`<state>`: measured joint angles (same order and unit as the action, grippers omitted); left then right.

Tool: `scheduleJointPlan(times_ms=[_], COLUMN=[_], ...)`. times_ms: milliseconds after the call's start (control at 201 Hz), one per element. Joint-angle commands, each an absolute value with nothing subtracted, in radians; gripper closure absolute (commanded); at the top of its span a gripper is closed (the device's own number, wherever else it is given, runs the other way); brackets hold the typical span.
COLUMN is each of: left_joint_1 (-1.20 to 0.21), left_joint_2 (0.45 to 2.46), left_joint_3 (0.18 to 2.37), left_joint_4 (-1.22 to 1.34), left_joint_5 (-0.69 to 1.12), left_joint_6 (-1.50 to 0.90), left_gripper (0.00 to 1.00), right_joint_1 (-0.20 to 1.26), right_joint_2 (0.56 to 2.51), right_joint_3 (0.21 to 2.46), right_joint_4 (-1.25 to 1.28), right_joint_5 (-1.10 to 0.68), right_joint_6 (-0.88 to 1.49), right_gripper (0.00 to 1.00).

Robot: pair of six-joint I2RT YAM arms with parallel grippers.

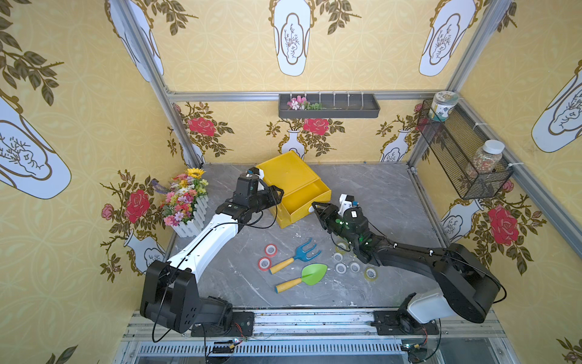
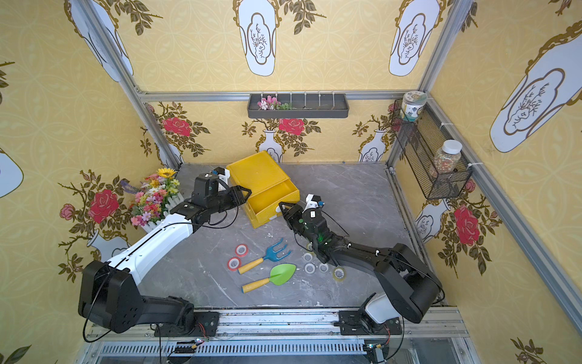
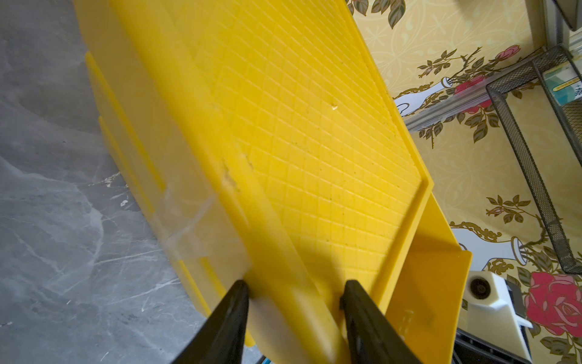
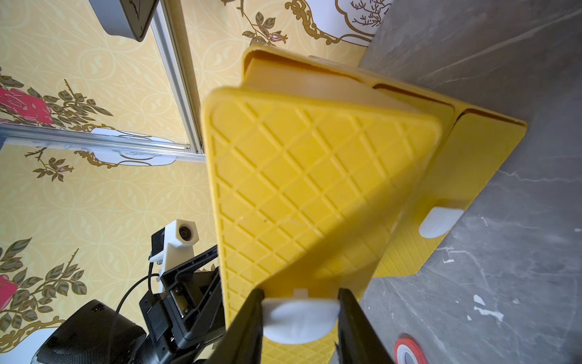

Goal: Place the transparent tape into the drawer according to color
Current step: Open the drawer in the storage box.

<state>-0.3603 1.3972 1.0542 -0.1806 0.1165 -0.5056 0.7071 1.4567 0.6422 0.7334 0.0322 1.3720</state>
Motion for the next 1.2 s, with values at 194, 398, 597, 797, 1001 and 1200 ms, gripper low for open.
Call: scheduleJointPlan(times_ms=[194,398,597,797,1001,1200], left_joint_1=[-0.377,-0.377,-0.377,-0.377,-0.377,-0.377], left_joint_2=[1.422,1.413,1.405,1.36,1.279,1.193], left_joint_3=[1.045,1.044,1.047,1.045,1.034,1.033], left_joint_4=[-0.273,-0.273,-0.273,-0.271,-0.261,-0.267], left_joint_5=[0.118,0.107,0.119,0.099,0.051,0.001], left_joint_6=[-0.504,-0.499,-0.494,-0.486,-0.484,-0.483], left_gripper=[0.47,0.46,0.36,0.24,0.03,0.0], right_joint_1=[0.725,0.728,0.755,0.762,0.78,0.777], right_joint_2=[1.418,1.388,1.367,1.341,1.237,1.06], right_joint_3=[0.546,0.519,0.507,0.507,0.505,0.578], right_joint_4=[0.784,0.776,0.751,0.724,0.582,0.165], right_joint_5=[0.072,0.073,0.096,0.111,0.146,0.173], right_joint_6=[1.373,1.376,1.378,1.379,1.366,1.306], right_gripper=[0.67,0.66,0.57,0.26,0.21,0.2])
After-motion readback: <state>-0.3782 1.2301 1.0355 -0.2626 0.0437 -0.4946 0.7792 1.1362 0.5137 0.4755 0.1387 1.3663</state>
